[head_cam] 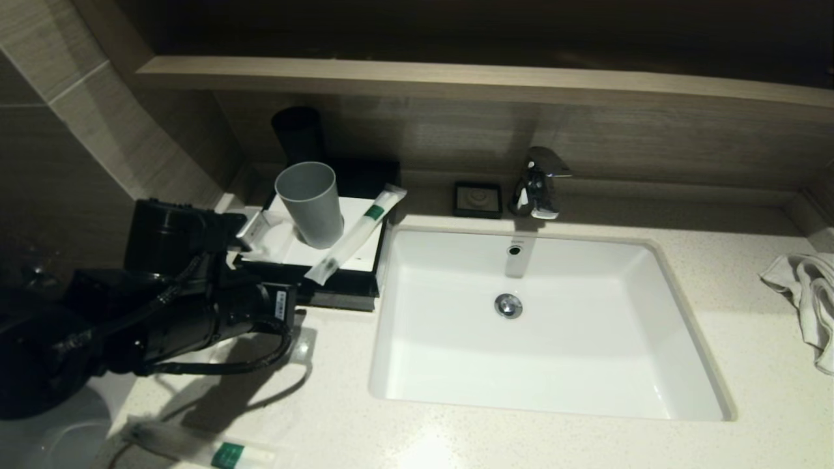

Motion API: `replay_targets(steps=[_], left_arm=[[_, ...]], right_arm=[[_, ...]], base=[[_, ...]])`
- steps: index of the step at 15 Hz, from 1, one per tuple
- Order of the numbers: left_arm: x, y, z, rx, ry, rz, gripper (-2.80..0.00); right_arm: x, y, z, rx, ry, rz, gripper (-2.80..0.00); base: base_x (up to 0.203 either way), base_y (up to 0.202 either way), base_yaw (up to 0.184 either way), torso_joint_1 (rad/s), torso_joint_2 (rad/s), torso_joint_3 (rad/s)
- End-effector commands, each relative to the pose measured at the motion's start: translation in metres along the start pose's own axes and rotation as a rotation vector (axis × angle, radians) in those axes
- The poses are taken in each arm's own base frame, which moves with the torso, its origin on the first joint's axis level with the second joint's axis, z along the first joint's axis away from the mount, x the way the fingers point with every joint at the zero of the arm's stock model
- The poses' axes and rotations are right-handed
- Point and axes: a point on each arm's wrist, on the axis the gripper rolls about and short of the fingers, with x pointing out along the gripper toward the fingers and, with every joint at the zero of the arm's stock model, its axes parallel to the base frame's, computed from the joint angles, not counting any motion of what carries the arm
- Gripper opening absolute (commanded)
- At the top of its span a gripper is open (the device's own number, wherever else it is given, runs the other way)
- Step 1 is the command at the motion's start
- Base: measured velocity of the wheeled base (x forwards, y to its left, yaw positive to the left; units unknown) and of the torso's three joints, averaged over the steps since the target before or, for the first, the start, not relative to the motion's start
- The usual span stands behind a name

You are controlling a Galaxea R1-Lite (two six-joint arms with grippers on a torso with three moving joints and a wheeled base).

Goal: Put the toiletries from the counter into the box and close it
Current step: Open the drawer

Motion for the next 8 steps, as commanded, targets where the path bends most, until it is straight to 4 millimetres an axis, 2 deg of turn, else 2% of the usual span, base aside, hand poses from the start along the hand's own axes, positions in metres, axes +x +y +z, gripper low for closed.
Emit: replay_targets(steps=[1,8], left_arm=[[0.001,0.0,0.0,-0.003,0.0,0.0,-2.8],[0.013,-0.001,-0.001,0.0,-0.026,0.0,-2.8]], right_arm=[[0.0,0.0,0.0,0.0,0.0,0.0,-2.8],[0.0,0.0,0.0,0.002,0.0,0.0,-2.8]], base=[[0.0,0.0,0.0,0.0,0.0,0.0],[0.0,0.0,0.0,0.0,0.0,0.0]])
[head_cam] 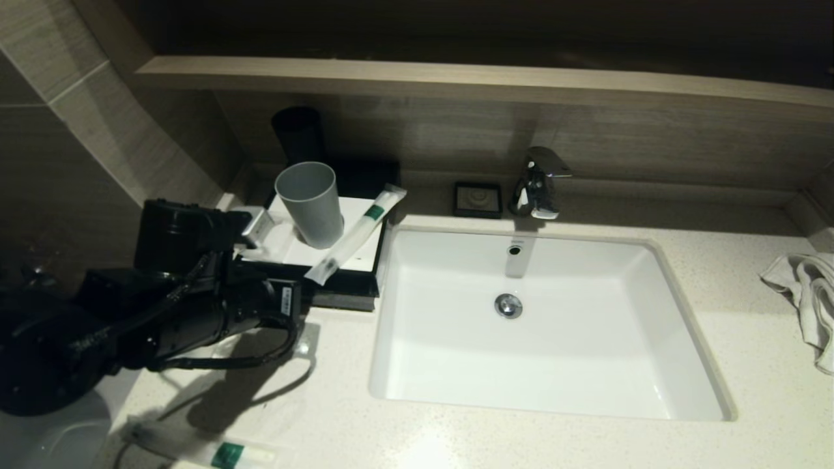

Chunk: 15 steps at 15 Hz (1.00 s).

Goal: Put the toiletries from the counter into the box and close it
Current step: Open the drawer

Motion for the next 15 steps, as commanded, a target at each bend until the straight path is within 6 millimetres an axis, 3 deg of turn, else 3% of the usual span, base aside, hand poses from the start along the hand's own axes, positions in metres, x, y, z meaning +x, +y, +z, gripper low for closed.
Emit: replay_targets(steps=[1,15], left_arm=[[0.005,0.0,-0.002,0.0,-0.001,0.002,-2.8],[0.024,-0.001,-0.001,-0.006,0.0,0.049,-2.8]], right_arm=[[0.0,0.0,0.0,0.001,0.0,0.0,-2.8],[0.0,0.0,0.0,0.0,0.0,0.0,-2.8]], base=[[0.0,0.0,0.0,0.0,0.0,0.0],[0.0,0.0,0.0,0.0,0.0,0.0]])
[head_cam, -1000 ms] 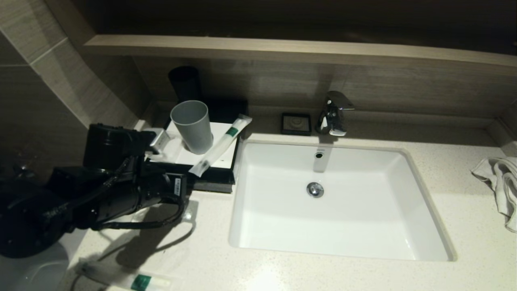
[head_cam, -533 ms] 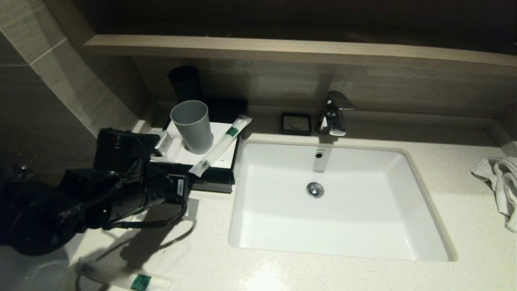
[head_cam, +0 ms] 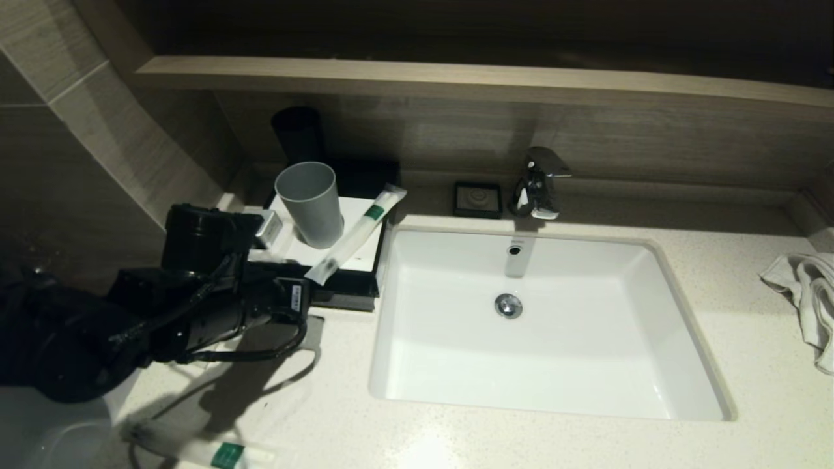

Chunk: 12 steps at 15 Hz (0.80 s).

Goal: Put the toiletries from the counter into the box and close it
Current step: Open the drawer

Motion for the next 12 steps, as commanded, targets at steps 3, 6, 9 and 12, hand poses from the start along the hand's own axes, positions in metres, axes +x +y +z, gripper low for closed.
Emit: replay_targets(steps=[3,6,9,12], left_arm=[[0.012,-0.002,-0.002,-0.001,-0.011,0.002,-2.8],[0.015,-0.002,0.0,-0.003,-0.014,0.003,-2.8],[0.019,-0.003,0.0,-0.003,-0.011,0.003,-2.8],[0.018,-0.002,0.0,-0.003,-0.009,0.004,-2.8]], right_arm=[[0.0,0.0,0.0,-0.001,0.0,0.0,-2.8],[0.0,0.0,0.0,-0.001,0.0,0.0,-2.8],[0.0,0.0,0.0,-0.001,0.0,0.0,-2.8],[0.0,0.0,0.0,0.001,0.0,-0.001,-2.8]], base=[[0.0,0.0,0.0,0.0,0.0,0.0],[0.0,0.0,0.0,0.0,0.0,0.0],[0.0,0.0,0.0,0.0,0.0,0.0],[0.0,0.0,0.0,0.0,0.0,0.0]])
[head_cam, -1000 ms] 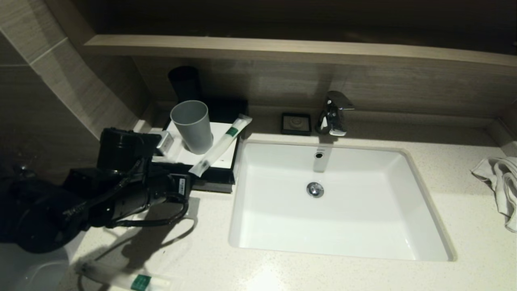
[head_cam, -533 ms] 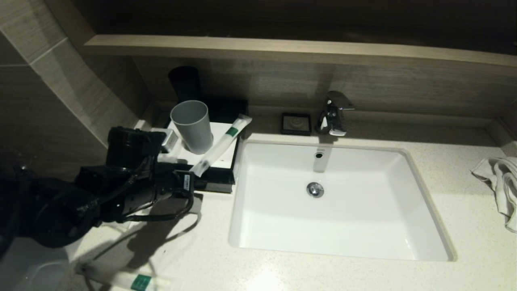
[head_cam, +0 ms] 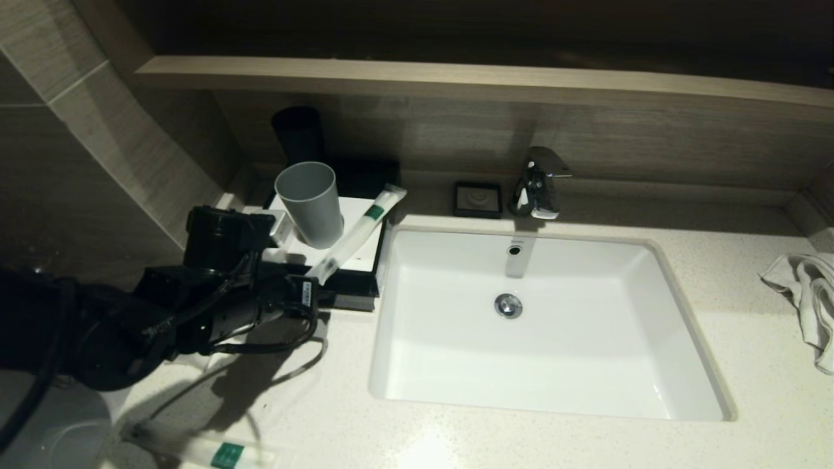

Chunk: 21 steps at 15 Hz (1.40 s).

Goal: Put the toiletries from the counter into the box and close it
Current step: Open the drawer

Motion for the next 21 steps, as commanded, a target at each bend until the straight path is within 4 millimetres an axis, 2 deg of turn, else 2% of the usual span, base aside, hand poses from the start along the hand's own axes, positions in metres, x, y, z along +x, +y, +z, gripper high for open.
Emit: replay_targets(steps=[1,21], left_arm=[[0.0,0.0,-0.001,-0.001,0.004,0.002,-2.8],[-0.018,0.004,-0.016,0.021,0.127,0.012,-2.8]], right_arm=[[0.0,0.0,0.0,0.001,0.0,0.0,-2.8],[0.0,0.0,0.0,-0.001,0.0,0.0,-2.8]], base=[[0.0,0.0,0.0,0.0,0.0,0.0],[0.0,0.0,0.0,0.0,0.0,0.0]])
